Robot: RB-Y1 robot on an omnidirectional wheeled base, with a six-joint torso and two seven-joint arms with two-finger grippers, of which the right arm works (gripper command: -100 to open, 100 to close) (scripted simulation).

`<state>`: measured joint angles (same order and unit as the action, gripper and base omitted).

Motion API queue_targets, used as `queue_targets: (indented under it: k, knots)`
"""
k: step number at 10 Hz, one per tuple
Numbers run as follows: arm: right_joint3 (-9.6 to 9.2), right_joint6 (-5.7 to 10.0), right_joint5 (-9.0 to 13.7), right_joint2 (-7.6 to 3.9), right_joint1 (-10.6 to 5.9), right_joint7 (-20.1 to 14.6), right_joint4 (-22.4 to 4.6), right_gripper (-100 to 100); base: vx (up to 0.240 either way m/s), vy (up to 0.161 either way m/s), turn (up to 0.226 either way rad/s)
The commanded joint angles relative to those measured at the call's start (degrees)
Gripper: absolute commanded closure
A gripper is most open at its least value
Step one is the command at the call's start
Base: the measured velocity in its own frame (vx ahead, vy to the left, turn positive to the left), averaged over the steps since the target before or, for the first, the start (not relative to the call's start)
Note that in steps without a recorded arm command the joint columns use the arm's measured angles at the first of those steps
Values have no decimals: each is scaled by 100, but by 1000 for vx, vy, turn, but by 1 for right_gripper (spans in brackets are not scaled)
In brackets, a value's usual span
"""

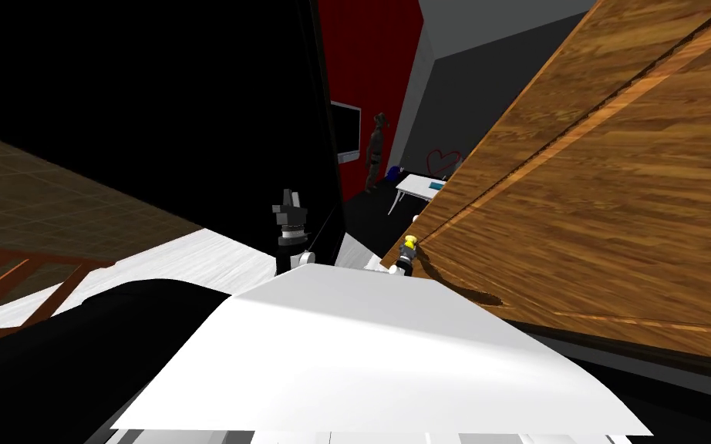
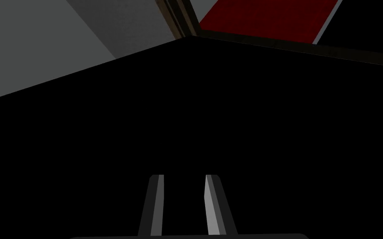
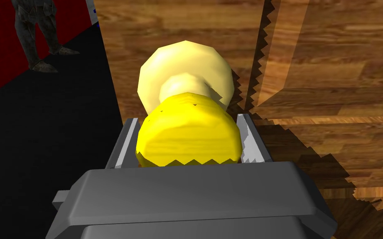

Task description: Pull the door open

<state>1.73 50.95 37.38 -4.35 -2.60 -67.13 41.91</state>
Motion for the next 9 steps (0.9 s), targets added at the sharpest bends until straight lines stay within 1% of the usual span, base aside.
queue_targets:
  k: [1,5,6,9]
  knots:
    - [-3,16,2,-29,1,-42,-52,100,-197,60,112]
    - [-24,-3,-2,-114,18,-126,-61,100,-190,75,125]
    - [-31,-9,-4,-140,23,-153,-64,100,-155,92,60]
    - [-61,-37,-11,-251,46,-271,-76,100,-152,106,138]
